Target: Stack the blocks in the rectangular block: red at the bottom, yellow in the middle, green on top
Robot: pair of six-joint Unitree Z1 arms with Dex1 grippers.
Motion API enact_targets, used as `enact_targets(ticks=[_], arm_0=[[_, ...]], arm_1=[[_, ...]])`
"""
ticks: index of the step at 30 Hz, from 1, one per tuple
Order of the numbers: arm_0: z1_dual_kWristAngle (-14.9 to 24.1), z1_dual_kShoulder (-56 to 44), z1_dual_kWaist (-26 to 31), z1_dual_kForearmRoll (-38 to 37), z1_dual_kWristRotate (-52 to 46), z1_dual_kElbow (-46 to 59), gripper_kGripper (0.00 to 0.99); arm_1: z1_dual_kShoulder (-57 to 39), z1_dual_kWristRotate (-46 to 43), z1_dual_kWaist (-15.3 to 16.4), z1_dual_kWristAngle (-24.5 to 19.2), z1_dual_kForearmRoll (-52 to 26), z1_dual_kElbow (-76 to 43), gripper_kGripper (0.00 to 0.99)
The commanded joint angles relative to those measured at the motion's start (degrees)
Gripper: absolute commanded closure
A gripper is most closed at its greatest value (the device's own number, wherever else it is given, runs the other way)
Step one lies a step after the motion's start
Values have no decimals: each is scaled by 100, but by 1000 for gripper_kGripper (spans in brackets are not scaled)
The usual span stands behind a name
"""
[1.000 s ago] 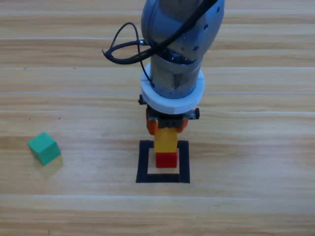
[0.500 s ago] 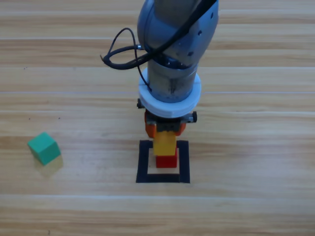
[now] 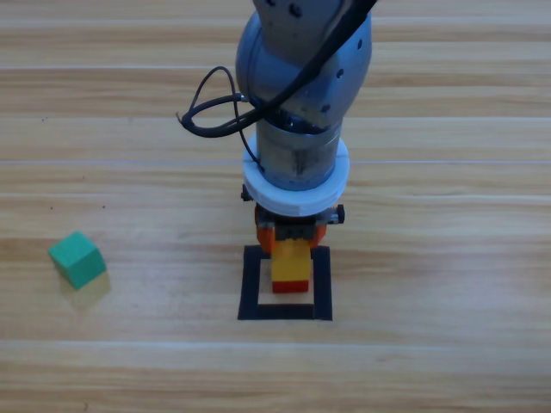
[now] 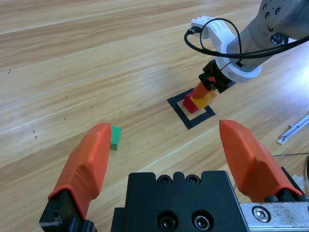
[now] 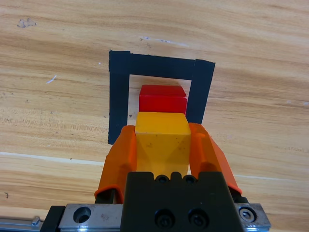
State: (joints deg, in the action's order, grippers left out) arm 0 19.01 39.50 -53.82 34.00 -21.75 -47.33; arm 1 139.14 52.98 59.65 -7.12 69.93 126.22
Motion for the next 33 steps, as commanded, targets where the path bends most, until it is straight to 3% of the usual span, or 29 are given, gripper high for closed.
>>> enact_targets(ticks=[1, 3, 4, 5, 6, 7, 18, 23, 26, 27, 31, 33], arm_0=[[68, -136, 100, -130, -40, 206, 42], [68, -136, 100, -174, -40, 250, 42], [68, -136, 100, -183, -40, 250, 42], [68, -136, 100, -192, -40, 268, 42], [68, -136, 100, -201, -40, 276, 42], [68, -136, 100, -209, -40, 276, 42], [209, -39, 100, -280, -233, 180, 44], [648, 1235, 100, -201, -1191, -629, 47], [648, 2299, 311, 204, -2035, -1297, 45], [587, 2589, 373, 300, -2264, -1473, 45], [77, 3731, 742, 423, -2984, -1859, 47], [-116, 4118, 874, 459, -3248, -1903, 56]], arm_1=[[298, 28, 73, -114, 109, -1, 990], [306, -16, 64, -106, 109, 17, 938], [306, -24, 64, -114, 109, 17, 772], [298, -42, 64, -141, 109, 26, 511], [289, -59, 64, -150, 109, 34, 162], [271, -77, 64, -158, 109, 52, 5], [-669, -270, 64, -448, 188, 43, 0], [-2075, -657, 187, -809, 188, -264, 0], [-2893, -877, 240, -985, -5, -880, 0], [-3271, -982, 240, -993, -269, -1346, 0], [-5187, -1747, 240, -738, -2747, -4492, 0], [-5802, -2072, 214, -545, -3407, -5512, 0]])
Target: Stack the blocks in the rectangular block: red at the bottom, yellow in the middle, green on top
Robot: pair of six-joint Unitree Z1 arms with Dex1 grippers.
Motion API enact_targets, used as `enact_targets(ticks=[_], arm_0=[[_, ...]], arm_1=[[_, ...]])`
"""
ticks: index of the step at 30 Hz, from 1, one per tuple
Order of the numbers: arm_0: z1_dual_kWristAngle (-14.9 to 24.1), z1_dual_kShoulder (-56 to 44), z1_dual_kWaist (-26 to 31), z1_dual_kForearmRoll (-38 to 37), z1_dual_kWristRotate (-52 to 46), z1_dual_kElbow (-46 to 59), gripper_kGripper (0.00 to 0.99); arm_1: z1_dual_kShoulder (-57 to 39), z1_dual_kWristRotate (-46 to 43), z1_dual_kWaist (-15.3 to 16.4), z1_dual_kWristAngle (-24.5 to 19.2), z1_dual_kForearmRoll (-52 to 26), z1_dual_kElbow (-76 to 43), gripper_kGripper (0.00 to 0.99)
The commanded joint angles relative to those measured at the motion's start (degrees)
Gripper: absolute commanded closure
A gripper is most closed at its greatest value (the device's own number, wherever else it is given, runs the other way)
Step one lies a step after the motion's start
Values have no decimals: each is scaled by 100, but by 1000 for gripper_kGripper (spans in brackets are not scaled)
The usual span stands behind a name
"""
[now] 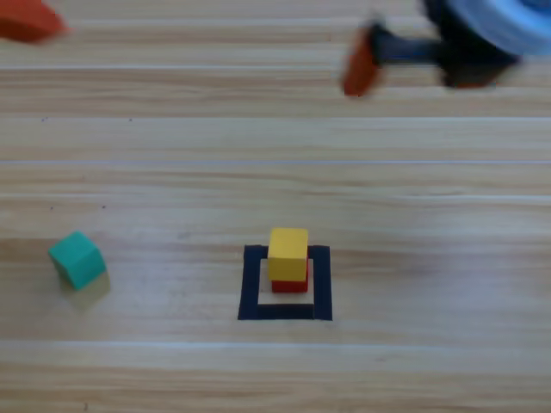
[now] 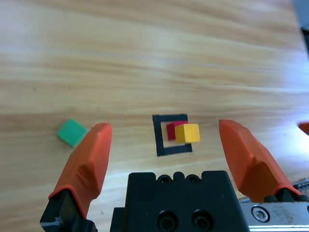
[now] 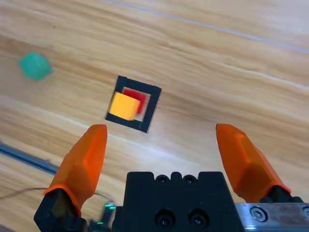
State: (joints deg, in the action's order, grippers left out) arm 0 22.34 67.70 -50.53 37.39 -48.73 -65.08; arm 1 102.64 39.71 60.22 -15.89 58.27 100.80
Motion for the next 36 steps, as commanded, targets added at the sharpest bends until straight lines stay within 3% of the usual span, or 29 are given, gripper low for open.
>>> enact_targets(ticks=[1, 7, 10, 19, 36], arm_0=[[-538, 1456, 615, 128, -699, -110, 56], [-1004, 2432, 1063, 278, -1314, -92, 56], [-1127, 2871, 1274, 357, -1701, -57, 54], [-1259, 3478, 1731, 401, -2369, -4, 54], [-1355, 4612, 2091, 946, -2966, -672, 56]], arm_1=[[-2336, -877, 157, 393, -2408, -3321, 0], [-2828, -1756, 25, 1342, -3805, -4929, 0], [-2723, -2029, 25, 1553, -4042, -5184, 0], [-2064, -2292, 25, 1712, -4095, -5219, 0], [-1835, -2389, 25, 1729, -4113, -5255, 0]])
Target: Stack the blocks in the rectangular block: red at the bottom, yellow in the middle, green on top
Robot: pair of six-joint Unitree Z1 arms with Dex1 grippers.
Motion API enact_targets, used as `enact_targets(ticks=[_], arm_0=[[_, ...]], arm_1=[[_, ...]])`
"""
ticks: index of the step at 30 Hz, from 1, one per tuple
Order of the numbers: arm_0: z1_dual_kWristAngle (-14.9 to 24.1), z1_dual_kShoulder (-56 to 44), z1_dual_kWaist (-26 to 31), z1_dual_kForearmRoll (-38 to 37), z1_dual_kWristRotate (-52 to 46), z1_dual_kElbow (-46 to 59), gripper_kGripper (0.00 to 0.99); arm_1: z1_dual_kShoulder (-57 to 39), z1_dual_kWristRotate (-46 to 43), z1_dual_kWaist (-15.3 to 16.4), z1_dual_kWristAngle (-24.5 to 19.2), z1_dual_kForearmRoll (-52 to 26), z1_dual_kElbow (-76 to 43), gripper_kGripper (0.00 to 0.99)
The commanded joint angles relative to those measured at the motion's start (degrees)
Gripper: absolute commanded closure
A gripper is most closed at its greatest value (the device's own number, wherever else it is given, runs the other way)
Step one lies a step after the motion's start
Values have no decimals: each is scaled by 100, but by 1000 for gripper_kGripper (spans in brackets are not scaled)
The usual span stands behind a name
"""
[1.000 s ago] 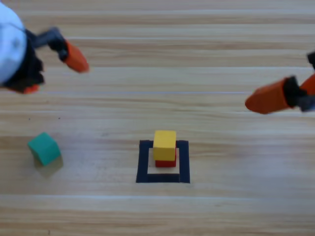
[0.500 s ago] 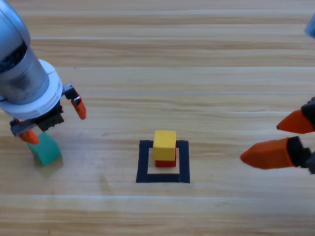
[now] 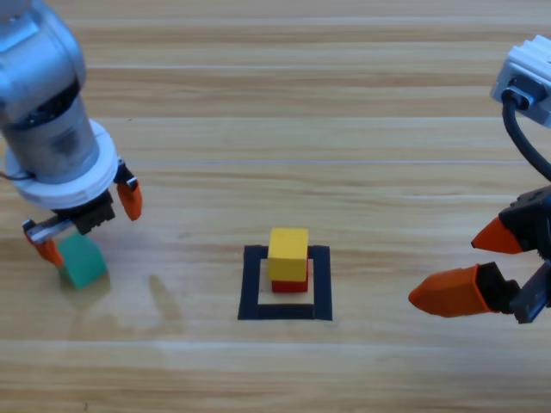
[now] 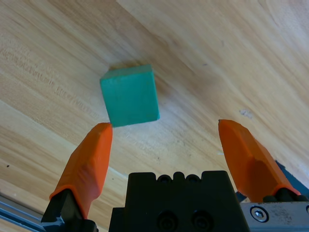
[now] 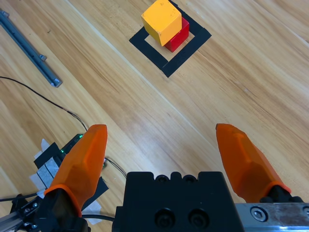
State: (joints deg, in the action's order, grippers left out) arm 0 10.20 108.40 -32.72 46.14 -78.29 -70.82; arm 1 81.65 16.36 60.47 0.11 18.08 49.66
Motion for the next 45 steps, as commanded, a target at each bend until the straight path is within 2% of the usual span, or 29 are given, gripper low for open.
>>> enact_targets(ticks=[1, 11, 31, 45], arm_0=[[-177, 577, 363, 71, -11, -99, 56], [-379, 568, 758, 71, 86, -55, 56], [-317, -170, 723, 282, 402, -257, 74], [-352, 137, 899, -114, 719, 112, 85]], arm_1=[[273, -54, -1, 138, -94, -140, 0], [326, -54, -1, 253, -121, -140, 0], [361, -54, -1, 270, -121, -167, 0], [405, -54, -1, 279, -130, -167, 0]])
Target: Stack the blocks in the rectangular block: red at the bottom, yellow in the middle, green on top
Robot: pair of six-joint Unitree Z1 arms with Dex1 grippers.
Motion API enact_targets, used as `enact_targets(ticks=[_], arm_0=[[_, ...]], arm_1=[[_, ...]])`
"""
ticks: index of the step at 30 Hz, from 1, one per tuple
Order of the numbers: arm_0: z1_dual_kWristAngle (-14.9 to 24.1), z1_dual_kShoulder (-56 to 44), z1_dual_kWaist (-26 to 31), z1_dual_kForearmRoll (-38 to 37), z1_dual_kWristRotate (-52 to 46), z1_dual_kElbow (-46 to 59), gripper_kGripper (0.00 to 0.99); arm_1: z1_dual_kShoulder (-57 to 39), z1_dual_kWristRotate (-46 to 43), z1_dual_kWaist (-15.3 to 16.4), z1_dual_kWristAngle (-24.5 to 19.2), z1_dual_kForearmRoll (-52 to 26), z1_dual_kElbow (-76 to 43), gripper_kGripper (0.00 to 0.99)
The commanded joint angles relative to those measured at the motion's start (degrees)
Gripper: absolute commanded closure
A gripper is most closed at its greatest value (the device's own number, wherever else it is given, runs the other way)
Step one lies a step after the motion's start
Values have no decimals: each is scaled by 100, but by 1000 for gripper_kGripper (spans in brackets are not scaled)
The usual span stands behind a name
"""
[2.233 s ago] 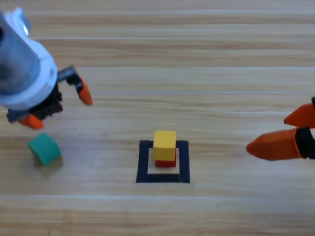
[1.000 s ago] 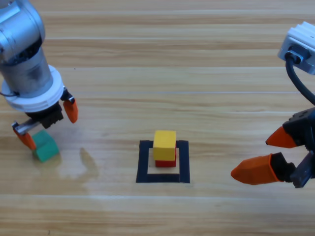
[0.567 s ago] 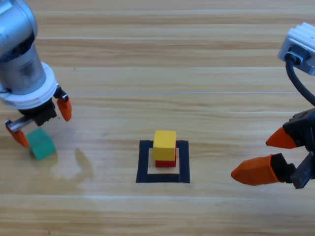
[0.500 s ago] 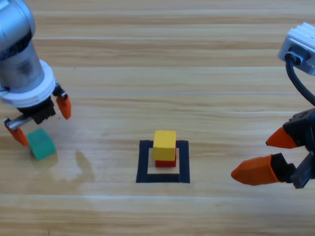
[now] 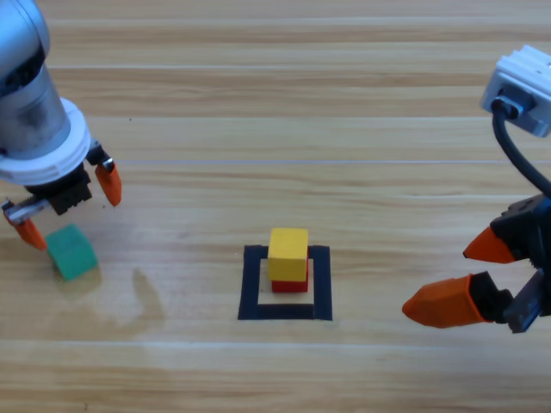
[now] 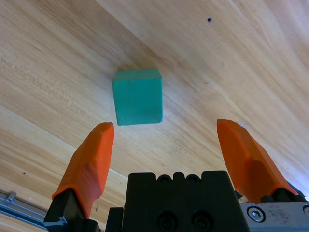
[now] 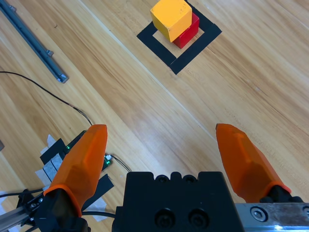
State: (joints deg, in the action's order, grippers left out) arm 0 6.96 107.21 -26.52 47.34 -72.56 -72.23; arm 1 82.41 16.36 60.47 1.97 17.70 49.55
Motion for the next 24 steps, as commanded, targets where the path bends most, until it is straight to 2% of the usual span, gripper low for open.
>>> enact_targets(ticks=[1, 8, 21, 22, 24], arm_0=[[-45, 265, 323, -296, 172, 315, 83], [-142, 362, 517, -779, 348, 702, 83], [-230, 705, 473, -1306, 331, 1018, 83], [-230, 722, 455, -1333, 339, 1018, 96], [-230, 722, 438, -1350, 374, 1045, 192]], arm_1=[[337, -54, -1, 101, -92, -156, 0], [389, -63, -1, 110, -92, -147, 0], [425, -63, -1, 101, -100, -147, 0], [433, -63, -1, 93, -100, -147, 0], [433, -63, -1, 84, -100, -156, 0]])
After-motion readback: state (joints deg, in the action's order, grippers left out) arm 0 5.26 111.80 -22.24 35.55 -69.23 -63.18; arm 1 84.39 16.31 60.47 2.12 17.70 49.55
